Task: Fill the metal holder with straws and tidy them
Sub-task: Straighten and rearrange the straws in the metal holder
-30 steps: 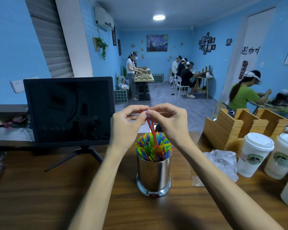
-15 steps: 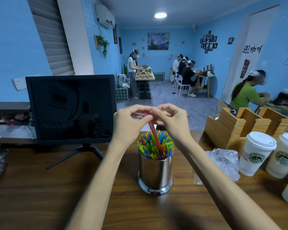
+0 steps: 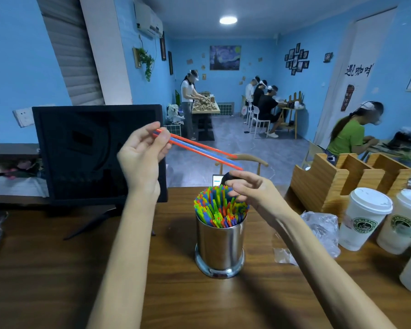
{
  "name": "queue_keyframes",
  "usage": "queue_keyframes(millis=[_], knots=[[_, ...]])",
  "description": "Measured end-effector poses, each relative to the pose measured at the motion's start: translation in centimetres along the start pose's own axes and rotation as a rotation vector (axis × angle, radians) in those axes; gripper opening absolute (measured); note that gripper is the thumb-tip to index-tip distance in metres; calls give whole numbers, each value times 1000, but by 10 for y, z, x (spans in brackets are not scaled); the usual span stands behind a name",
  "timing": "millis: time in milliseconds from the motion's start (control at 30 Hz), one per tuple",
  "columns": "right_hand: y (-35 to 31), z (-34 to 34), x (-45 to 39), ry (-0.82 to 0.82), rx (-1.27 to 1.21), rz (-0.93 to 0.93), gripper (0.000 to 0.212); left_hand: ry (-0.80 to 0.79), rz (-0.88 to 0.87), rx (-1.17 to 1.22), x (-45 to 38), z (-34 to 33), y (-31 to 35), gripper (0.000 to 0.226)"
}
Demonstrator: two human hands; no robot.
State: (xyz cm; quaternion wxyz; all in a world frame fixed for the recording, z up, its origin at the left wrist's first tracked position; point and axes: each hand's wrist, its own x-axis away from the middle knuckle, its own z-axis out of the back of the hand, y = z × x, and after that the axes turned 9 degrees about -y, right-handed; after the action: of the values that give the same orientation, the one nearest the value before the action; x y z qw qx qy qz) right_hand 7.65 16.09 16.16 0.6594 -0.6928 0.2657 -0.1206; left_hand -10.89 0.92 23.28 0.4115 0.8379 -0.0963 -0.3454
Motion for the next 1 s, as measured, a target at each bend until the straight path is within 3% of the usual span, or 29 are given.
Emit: queue_keyframes(millis=[100,233,300,433,600,667,767,900,1000], knots=[[-1,-10,-3,-34,-231,-28,48,33,100,151,18,-14,-23,18],[-9,-28,-13,93,-476,41,21,-22,211,183,46,-26,-45,18],[-16,-26,-17,122,-495,109,22,-77,235,141,54,-26,-52,19],[-25,-22,-22,121,-375,136,22,-151,239,-19,59,-20,-61,19],[-31,-18,-19,196,86,313,11,-340,84,-386,62,-10,-70,20],[-29,-13,-17,201,347,355,19,-393,52,-517,64,-1,-74,21],[-18,-7,-15,189,668,369,47,-436,41,-674,70,9,-78,17],[-11,-4,-14,180,813,419,95,-505,51,-833,78,14,-77,15],[-16,-4,-11,169,790,453,107,-556,59,-889,83,21,-73,14]])
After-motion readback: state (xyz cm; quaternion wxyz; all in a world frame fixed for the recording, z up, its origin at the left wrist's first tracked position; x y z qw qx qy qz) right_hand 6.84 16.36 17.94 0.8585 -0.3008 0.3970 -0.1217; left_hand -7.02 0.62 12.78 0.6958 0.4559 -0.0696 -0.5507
